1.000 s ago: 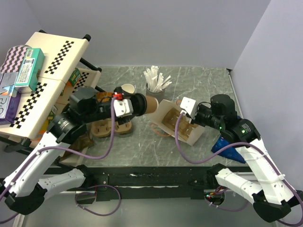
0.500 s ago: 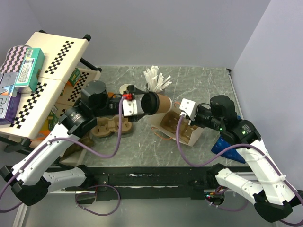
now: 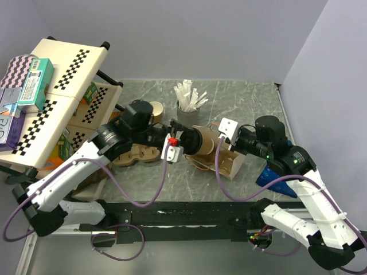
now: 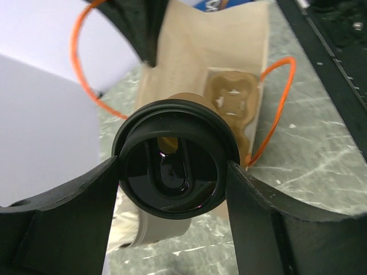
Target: Pack the takeout coffee
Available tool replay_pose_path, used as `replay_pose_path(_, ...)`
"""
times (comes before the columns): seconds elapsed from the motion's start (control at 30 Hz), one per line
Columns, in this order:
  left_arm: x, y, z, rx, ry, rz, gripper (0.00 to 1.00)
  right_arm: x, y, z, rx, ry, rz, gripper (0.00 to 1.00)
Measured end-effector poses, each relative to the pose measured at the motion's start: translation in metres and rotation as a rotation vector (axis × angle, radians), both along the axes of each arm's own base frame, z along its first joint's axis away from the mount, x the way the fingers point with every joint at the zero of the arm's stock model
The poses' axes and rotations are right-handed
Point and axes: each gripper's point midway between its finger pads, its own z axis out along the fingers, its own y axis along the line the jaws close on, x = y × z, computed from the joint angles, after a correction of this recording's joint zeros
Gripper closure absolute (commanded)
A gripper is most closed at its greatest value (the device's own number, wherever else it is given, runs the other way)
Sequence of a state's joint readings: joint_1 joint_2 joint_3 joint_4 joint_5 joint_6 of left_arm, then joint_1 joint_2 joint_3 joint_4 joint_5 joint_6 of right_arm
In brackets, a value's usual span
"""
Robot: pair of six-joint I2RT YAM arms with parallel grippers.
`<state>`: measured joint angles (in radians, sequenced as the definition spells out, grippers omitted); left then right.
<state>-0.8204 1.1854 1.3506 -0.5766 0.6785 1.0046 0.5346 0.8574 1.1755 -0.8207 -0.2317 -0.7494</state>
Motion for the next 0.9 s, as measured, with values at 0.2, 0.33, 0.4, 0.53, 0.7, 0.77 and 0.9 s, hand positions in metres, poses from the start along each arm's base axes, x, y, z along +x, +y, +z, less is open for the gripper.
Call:
replay_pose_path(0.2,0.006,-0.031,-0.001,0.077,0.03,-0.072,0.99,-0.001,0.007,-0.001,-0.005,0.001,0.032,1.0)
replay_pose_path(0.33,0.01,-0.048,-0.013,0.123,0.046,-0.095,0.99,-0.003,0.012,-0.002,-0.011,0.004,0.052,1.0)
replay_pose_path(0.4,0.008,-0.05,-0.023,0.152,0.05,-0.105,0.99,-0.002,0.013,-0.003,-0.011,0.007,0.052,1.0)
replay_pose_path(0.53,0.001,-0.052,-0.043,0.194,0.038,-0.124,0.99,0.001,0.015,0.0,-0.006,0.014,0.046,1.0)
replay_pose_path(0.7,0.0,-0.052,-0.07,0.256,0.043,-0.12,0.99,0.004,0.019,0.01,0.01,0.008,0.045,1.0)
replay_pose_path(0.77,0.005,-0.054,-0.075,0.27,0.034,-0.105,0.99,0.004,0.018,0.013,0.013,0.002,0.045,1.0)
replay_pose_path(0.9,0.013,-0.06,-0.087,0.304,0.015,-0.07,0.99,0.003,0.02,0.016,0.011,-0.01,0.055,1.0)
